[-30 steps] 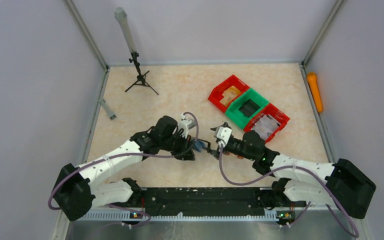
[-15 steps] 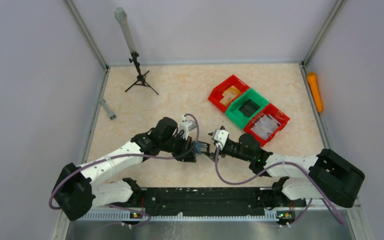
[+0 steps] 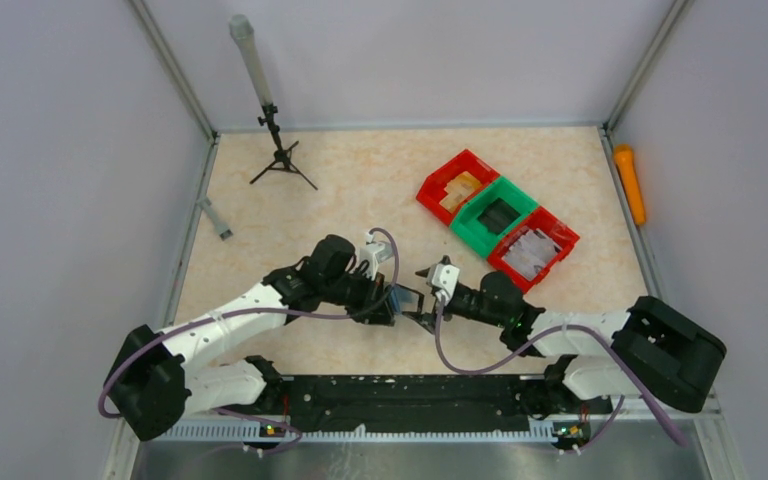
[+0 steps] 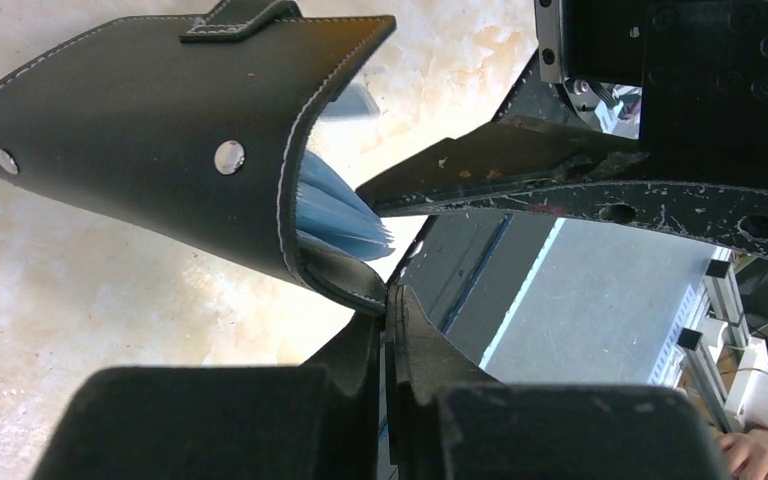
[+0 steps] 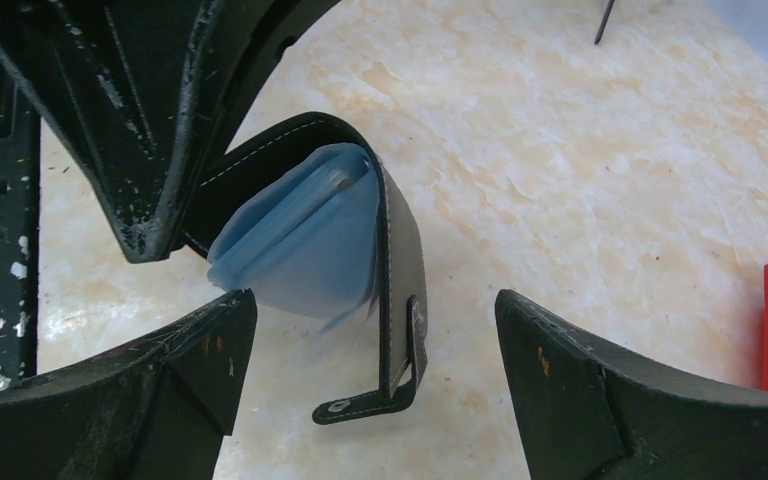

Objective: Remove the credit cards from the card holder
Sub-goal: Remove the credit card from the card holder.

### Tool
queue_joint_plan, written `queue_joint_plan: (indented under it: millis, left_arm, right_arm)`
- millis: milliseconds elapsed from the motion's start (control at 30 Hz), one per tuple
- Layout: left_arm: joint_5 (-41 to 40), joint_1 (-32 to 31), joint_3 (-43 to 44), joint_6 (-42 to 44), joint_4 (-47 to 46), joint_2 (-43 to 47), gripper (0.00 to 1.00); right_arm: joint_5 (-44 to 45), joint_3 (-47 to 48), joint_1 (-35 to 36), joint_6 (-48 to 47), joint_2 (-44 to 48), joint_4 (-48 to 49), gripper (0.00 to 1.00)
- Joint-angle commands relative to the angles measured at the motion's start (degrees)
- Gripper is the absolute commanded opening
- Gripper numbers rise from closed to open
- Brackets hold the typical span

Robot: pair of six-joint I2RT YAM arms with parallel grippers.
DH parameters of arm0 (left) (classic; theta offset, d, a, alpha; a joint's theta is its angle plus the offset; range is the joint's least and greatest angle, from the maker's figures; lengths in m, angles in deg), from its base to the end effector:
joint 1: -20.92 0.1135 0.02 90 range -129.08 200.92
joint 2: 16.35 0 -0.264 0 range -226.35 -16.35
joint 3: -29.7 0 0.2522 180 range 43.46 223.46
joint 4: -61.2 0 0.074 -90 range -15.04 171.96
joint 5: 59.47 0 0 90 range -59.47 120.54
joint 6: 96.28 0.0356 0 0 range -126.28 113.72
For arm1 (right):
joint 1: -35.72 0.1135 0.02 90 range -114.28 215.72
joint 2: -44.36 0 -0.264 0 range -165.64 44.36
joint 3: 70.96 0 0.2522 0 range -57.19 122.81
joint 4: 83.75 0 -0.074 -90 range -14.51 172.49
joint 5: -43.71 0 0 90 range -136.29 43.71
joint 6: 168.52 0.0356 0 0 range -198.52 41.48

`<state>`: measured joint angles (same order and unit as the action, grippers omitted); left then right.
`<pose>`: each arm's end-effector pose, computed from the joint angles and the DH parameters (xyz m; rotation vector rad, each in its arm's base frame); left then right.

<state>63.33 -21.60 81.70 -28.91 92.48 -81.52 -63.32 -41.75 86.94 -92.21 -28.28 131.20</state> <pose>0.1557 -0.1689 0.2229 0.7388 2.4181 -1.1896 0.1367 0.1868 0.1762 -1.1325 1.3589 0.7352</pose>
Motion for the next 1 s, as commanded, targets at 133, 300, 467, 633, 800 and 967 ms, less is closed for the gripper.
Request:
queue_joint_plan:
  millis: [133, 300, 467, 633, 800, 967]
  left_arm:
    - [3.8, -0.1, 0.2, -1.2, -4.7, 0.6, 0.0]
    - [7.4, -0.1, -0.7, -3.5, -8.0, 3.3, 0.0]
    - [9.8, -0.1, -0.4, -3.8, -8.0, 3.3, 0.0]
    - [13.6, -0.1, -1.0, -4.5, -10.3, 2.8, 0.0]
    - [16.4, -0.1, -1.0, -4.5, -11.4, 2.2, 0.0]
    - [16.3, -0.1, -0.5, -3.4, -10.6, 1.6, 0.0]
  right_arm:
    - [-3.8, 0.3, 0.2, -0.8, 2.7, -0.3, 0.92]
    - [-3.4, 0.1, 0.2, -1.4, 2.6, -0.3, 0.92]
    - [-2.1, -0.3, 0.2, -1.6, 2.8, 0.6, 0.87]
    - [-1.4, -1.1, 0.2, -1.1, 3.1, 2.8, 0.84]
    - [-1.0, -1.4, 0.2, -0.9, 4.0, 3.4, 0.66]
    - [-0.3, -1.3, 0.3, -0.4, 4.9, 2.8, 0.23]
